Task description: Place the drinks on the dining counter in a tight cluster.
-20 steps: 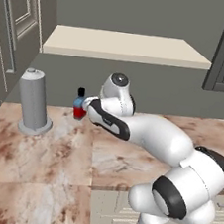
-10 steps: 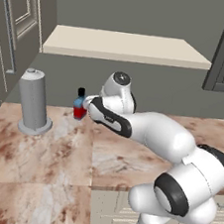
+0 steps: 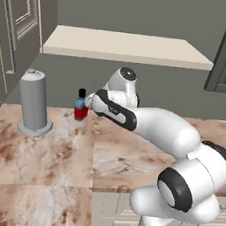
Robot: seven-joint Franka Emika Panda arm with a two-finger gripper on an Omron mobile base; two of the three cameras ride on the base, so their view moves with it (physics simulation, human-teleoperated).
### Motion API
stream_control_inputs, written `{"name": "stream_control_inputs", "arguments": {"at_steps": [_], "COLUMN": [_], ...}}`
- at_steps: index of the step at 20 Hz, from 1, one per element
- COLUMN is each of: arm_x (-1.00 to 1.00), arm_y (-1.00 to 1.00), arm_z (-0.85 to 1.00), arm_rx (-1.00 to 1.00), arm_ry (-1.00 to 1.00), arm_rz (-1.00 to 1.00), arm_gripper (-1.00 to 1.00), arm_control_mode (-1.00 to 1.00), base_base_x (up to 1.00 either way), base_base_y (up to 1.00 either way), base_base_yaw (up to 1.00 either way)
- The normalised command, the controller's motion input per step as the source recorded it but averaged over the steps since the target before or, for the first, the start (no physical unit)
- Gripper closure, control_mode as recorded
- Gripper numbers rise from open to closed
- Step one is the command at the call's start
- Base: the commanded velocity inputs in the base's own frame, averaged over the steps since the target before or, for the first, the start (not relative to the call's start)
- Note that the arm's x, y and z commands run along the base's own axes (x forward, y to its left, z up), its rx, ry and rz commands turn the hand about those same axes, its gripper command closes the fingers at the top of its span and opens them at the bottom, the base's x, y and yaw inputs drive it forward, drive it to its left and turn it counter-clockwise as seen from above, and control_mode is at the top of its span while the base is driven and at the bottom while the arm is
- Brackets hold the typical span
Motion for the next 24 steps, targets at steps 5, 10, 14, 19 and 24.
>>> {"name": "stream_control_inputs", "arguments": {"at_steps": [5, 10, 14, 19, 24], "arm_x": [0.28, 0.44, 0.45, 0.33, 0.29], "arm_y": [0.26, 0.19, 0.0, 0.0, 0.0], "arm_z": [-0.06, 0.05, 0.01, 0.0, 0.0], "arm_rx": [0.0, 0.0, 0.0, 0.0, 0.0], "arm_ry": [-0.02, 0.0, 0.0, 0.0, 0.0], "arm_rz": [0.01, -0.01, -0.06, -0.01, 0.0], "arm_gripper": [-1.0, -1.0, -1.0, -1.0, -1.0], "arm_control_mode": [-1.0, -1.0, -1.0, -1.0, -1.0], "base_base_x": [0.0, 0.0, 0.0, 0.0, 0.0], "base_base_y": [0.0, 0.0, 0.0, 0.0, 0.0], "base_base_yaw": [0.0, 0.0, 0.0, 0.0, 0.0]}}
